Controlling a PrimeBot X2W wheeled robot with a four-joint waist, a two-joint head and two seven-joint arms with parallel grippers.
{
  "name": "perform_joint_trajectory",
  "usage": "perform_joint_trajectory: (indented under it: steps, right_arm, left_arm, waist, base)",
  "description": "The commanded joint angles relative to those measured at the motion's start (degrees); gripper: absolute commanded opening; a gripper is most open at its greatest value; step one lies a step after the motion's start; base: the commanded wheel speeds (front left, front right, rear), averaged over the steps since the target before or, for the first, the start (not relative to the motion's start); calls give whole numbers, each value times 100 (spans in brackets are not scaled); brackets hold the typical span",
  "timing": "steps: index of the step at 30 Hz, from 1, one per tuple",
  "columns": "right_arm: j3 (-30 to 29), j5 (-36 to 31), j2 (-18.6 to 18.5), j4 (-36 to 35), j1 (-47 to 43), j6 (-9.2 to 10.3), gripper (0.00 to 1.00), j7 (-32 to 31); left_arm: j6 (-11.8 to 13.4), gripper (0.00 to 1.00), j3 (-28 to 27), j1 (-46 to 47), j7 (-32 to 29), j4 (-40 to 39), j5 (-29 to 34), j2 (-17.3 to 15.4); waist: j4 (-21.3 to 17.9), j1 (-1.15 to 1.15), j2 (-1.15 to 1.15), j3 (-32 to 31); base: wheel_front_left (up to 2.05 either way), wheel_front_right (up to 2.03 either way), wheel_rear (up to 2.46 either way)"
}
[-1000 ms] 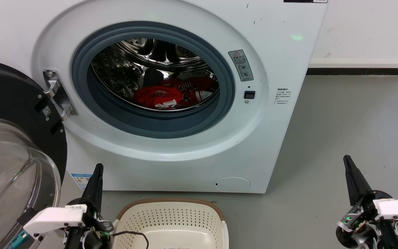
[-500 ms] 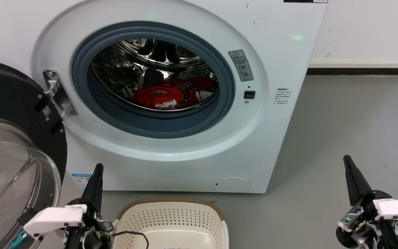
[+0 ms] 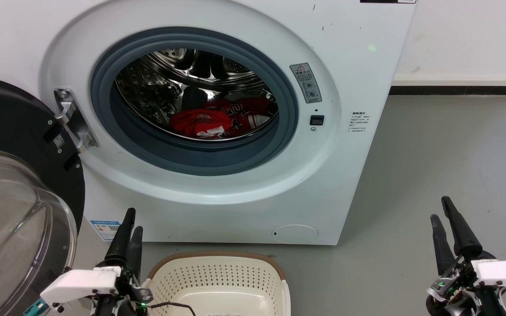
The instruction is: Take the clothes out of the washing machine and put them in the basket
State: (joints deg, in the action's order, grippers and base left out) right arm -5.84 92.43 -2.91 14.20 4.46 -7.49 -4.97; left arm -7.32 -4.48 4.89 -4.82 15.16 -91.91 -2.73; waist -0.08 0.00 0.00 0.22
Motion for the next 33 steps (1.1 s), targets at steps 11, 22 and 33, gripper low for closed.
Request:
perform_joint_trajectory:
  steps: [11,22,33]
  right_arm:
    - [43,-451,-6,-333,-27,-1,100,348]
    - [34,-2004,-6,-613,-79,-1,100,609]
    - [156,-4051,-6,-986,-255,-1,100,880]
  left_arm:
    - [-10,100,275,240,337,-243,457,-14]
    - [-12,100,357,275,598,-591,2002,-15]
    - [-14,100,586,272,870,-729,3553,-17]
  waist:
    - [7,0,0,8]
    - [26,0,0,17]
    - [59,0,0,8]
  base:
    - [0,0,0]
    - [0,0,0]
    - [0,0,0]
